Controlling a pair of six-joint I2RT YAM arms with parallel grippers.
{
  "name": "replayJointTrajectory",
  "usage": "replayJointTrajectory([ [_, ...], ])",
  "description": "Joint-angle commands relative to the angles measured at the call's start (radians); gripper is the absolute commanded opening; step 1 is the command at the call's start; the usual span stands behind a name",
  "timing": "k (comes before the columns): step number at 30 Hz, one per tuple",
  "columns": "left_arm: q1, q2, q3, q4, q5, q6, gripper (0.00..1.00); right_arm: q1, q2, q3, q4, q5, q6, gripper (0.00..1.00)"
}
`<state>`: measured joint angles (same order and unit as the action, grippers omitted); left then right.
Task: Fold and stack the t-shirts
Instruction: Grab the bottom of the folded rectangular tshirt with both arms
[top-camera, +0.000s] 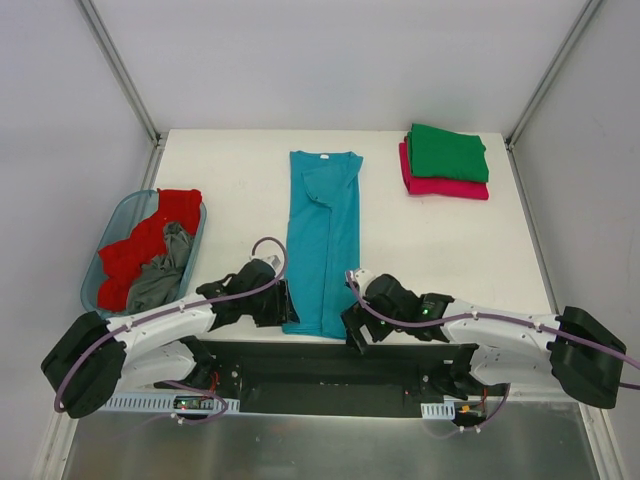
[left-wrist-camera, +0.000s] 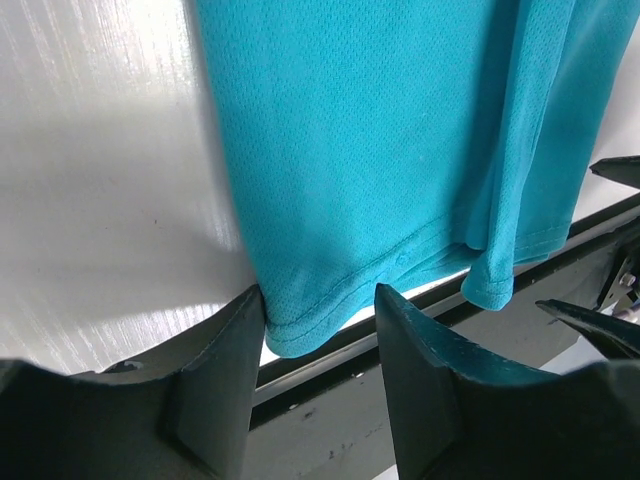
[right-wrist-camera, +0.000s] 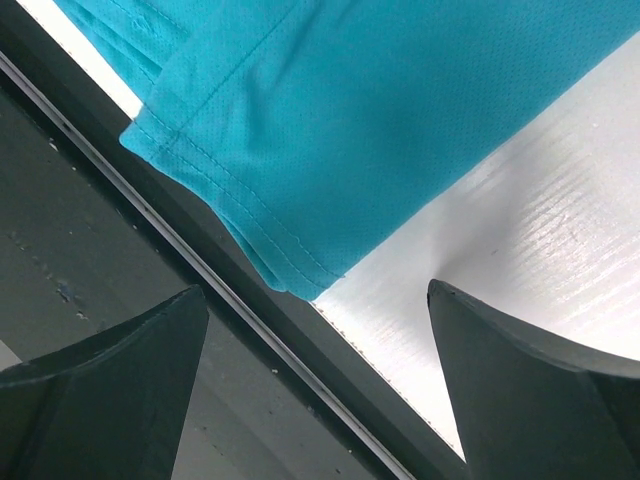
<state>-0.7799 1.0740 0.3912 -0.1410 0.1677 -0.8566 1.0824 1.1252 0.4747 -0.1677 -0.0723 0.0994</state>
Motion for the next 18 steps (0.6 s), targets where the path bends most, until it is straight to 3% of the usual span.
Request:
replayJointTrajectory([
  [1, -0.01, -0.017, -0.045, -0.103, -0.004, 0.001, 0.47, -0.001, -0.011, -0.008, 0.062, 0.009, 0.036, 0.93],
  [8, -0.01, -0.008, -0.052, -0.112, 0.013, 0.01, 0.35, -0.001, -0.024, -0.018, 0.054, 0.025, 0.037, 0.9],
  [14, -0.009, -0.006, -0.054, -0.112, 0.03, 0.008, 0.0, -0.001, -0.012, -0.019, 0.056, 0.019, 0.046, 0.84],
  [18, -0.01, -0.019, -0.058, -0.112, 0.038, -0.002, 0.0, 0.011, 0.024, -0.007, 0.062, -0.003, 0.049, 0.77],
])
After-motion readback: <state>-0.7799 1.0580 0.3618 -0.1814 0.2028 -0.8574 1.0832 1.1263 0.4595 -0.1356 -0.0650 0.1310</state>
